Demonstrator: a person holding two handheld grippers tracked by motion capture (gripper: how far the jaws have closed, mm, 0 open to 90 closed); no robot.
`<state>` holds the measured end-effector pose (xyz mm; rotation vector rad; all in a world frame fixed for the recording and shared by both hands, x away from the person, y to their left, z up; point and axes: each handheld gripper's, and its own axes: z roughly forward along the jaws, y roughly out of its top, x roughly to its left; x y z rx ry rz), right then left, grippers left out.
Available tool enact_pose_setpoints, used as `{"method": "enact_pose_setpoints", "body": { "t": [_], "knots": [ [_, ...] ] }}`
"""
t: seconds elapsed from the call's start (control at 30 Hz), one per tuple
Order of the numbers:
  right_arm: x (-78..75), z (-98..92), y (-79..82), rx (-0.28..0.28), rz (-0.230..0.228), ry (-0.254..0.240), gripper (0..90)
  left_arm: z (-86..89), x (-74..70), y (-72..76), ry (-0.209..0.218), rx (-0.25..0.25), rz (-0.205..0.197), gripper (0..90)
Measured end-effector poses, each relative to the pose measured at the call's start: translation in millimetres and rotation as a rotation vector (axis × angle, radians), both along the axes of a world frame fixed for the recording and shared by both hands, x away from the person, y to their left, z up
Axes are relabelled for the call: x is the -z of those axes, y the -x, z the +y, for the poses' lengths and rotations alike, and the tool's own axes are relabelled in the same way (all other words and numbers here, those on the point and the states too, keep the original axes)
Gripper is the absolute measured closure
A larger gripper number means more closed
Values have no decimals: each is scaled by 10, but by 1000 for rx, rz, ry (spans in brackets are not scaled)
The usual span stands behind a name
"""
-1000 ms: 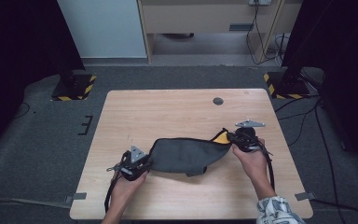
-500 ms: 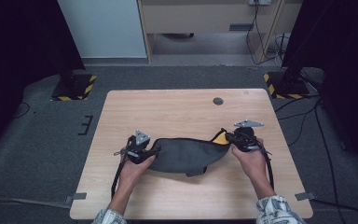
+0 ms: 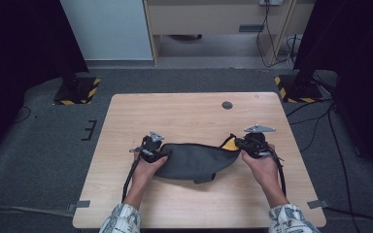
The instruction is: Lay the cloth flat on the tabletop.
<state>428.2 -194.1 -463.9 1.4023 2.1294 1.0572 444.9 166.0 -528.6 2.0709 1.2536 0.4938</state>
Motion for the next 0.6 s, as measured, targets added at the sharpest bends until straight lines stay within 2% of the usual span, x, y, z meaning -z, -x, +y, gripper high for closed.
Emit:
{"method": "enact_pose_setpoints", "body": {
  "t": [0.07,0.1,0.23,0.3,0.43,0.53,0.6],
  "knots": [
    [8,1,0,-3,1,3,831,-7,4,11,2,2,-8,425],
    [12,2,-1,-4,1,3,831,-11,3,19,5,7,-11,465],
    [24,4,1,0,0,-1,831,-40,0,66,30,37,-10,699],
    [33,-5,5,4,1,-6,830,-67,-9,75,26,40,-2,803],
    [54,-23,8,6,3,-12,830,-82,-33,92,8,44,-6,843],
    [62,-44,7,9,-3,-24,829,-57,-124,136,1,33,-64,845],
    [69,-57,8,9,-7,-26,828,-22,-216,166,31,11,-114,845]
  ]
}}
